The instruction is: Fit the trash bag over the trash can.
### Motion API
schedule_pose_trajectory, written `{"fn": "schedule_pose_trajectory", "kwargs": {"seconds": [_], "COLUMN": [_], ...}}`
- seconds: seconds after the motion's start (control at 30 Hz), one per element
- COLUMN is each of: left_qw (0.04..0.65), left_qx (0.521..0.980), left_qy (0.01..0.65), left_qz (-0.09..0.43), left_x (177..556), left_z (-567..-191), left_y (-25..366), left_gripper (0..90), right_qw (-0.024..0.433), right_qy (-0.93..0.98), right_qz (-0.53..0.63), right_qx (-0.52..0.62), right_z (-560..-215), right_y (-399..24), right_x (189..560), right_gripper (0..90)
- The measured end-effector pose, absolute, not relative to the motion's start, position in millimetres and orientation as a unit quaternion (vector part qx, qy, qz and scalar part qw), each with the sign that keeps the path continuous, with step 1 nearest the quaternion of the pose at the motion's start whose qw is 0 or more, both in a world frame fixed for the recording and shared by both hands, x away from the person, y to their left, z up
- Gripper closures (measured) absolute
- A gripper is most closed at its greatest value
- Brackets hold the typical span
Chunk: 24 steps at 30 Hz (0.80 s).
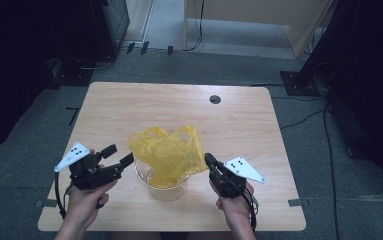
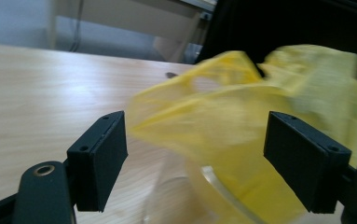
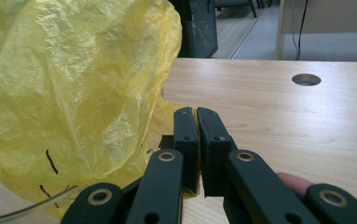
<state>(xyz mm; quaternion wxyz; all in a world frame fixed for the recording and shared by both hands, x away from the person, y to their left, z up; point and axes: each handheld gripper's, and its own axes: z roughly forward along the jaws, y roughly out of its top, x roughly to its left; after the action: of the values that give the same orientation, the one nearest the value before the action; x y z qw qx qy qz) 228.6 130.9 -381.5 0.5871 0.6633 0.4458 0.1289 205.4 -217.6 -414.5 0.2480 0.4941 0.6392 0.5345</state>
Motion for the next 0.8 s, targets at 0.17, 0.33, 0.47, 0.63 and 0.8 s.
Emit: {"fn": "schedule_pose_trajectory", "kwargs": {"seconds": [0.17, 0.33, 0.47, 0.63, 0.8], "left_qw": [0.59, 0.579, 0.579, 0.581, 0.591], "left_qx": [0.676, 0.697, 0.717, 0.727, 0.728], "left_qy": [0.416, 0.386, 0.356, 0.332, 0.308], "left_qz": [0.148, 0.174, 0.153, 0.152, 0.161], "left_x": [223, 224, 224, 222, 214], "left_z": [-373, -368, -369, -373, -373], "left_y": [108, 81, 69, 67, 76], "left_gripper": [20.1, 19.4, 30.7, 64.6, 90.0], "right_qw": [0.246, 0.251, 0.252, 0.253, 0.246], "right_qy": [0.639, 0.645, 0.654, 0.658, 0.661], "right_qz": [0.541, 0.544, 0.549, 0.556, 0.564], "right_qx": [0.488, 0.474, 0.456, 0.44, 0.43], "right_z": [-413, -411, -409, -406, -404], "right_y": [-211, -203, -196, -193, -195], "right_x": [202, 198, 194, 190, 187], "right_gripper": [87.7, 87.7, 87.7, 87.6, 80.5]}}
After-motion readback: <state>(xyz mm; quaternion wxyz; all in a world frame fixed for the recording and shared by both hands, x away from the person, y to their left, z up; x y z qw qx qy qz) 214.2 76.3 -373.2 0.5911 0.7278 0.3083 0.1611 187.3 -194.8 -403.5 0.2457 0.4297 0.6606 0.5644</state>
